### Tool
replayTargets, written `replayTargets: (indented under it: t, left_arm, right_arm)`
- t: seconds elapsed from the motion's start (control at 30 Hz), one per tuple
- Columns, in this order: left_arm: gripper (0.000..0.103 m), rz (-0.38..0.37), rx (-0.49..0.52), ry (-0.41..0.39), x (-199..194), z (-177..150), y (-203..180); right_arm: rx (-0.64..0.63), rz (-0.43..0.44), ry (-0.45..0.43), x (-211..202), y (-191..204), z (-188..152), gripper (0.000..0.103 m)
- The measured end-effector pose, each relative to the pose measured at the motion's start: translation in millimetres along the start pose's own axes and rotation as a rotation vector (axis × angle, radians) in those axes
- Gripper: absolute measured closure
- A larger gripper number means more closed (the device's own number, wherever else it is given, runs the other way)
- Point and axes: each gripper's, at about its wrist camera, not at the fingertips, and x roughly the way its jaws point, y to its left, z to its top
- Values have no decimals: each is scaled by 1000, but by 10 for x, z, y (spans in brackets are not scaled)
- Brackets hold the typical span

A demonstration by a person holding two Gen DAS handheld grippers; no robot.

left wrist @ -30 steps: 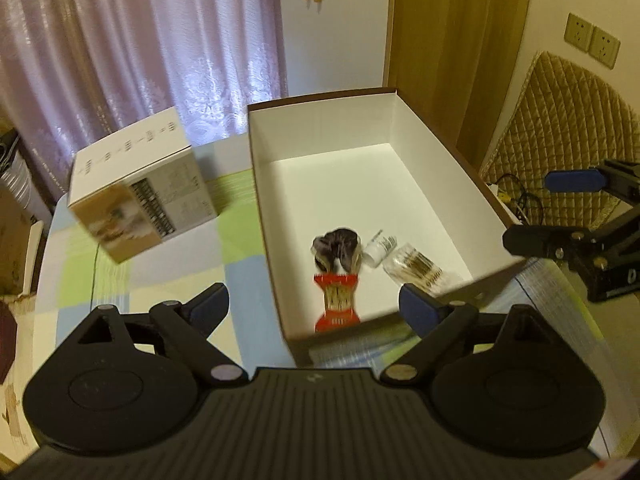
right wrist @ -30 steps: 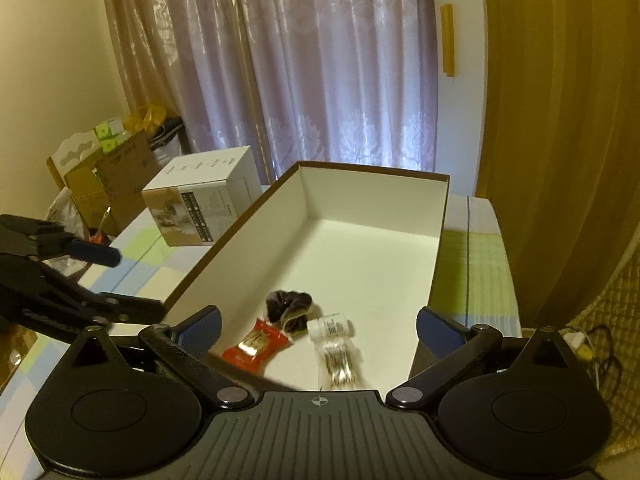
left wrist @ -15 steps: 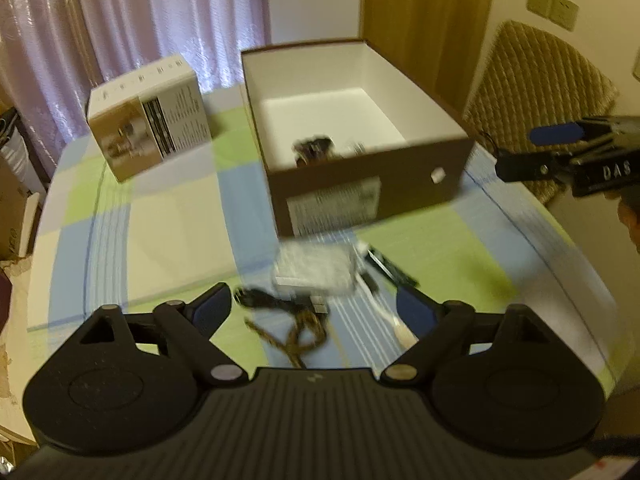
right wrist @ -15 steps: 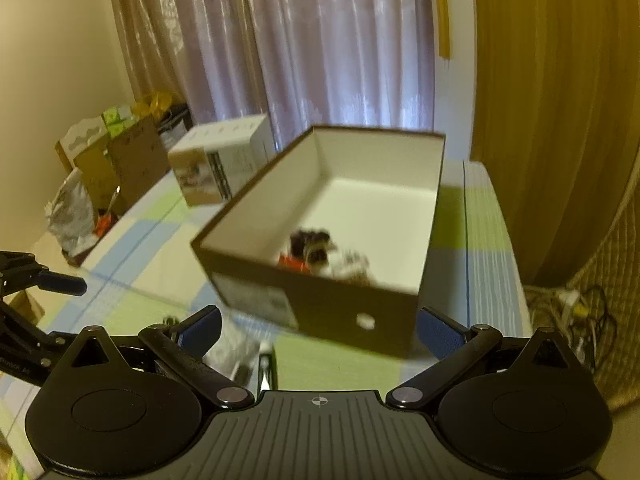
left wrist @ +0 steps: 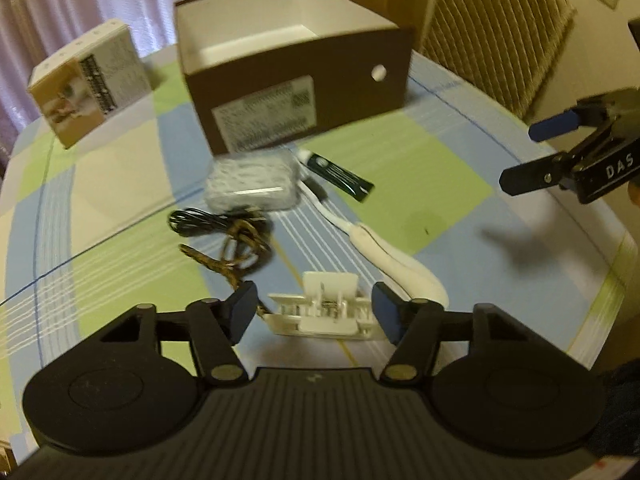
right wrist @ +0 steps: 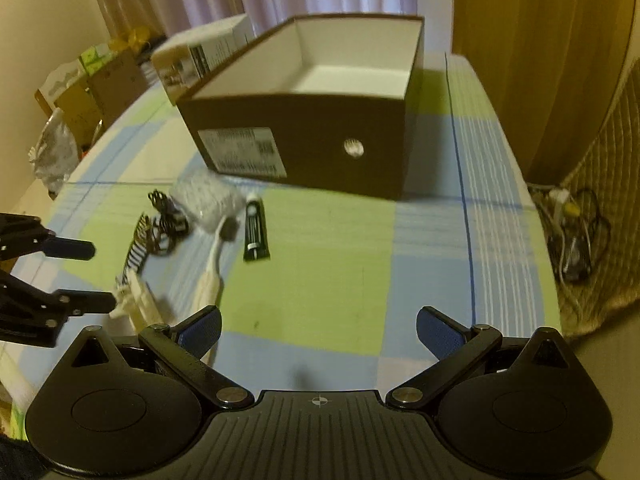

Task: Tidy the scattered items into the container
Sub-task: 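Grasp the white plastic clip with left tool while right tool grasps the green ointment tube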

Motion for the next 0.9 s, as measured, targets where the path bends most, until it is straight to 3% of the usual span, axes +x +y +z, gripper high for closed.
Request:
replayTargets:
  t: [0.27, 0.47, 0.6, 0.77, 0.9]
  left_arm:
    - [60, -3, 62, 42, 226, -31, -63]
    - [75, -49, 33, 39, 220, -40, -31]
    - [76, -62, 1, 50, 161, -94, 13]
    - [78, -9, -17, 64, 20, -210, 34]
    - [79, 64, -87, 73, -61, -304, 162]
  right_arm:
    - [12, -41, 20, 21, -89, -69, 2]
    - [14, -44, 34, 48, -89, -83, 2]
    - [-4, -28, 36, 72, -33, -71, 2]
    - [-34, -6, 34, 139, 67, -55, 2]
    - [-79, 5, 8, 246, 175, -41, 2]
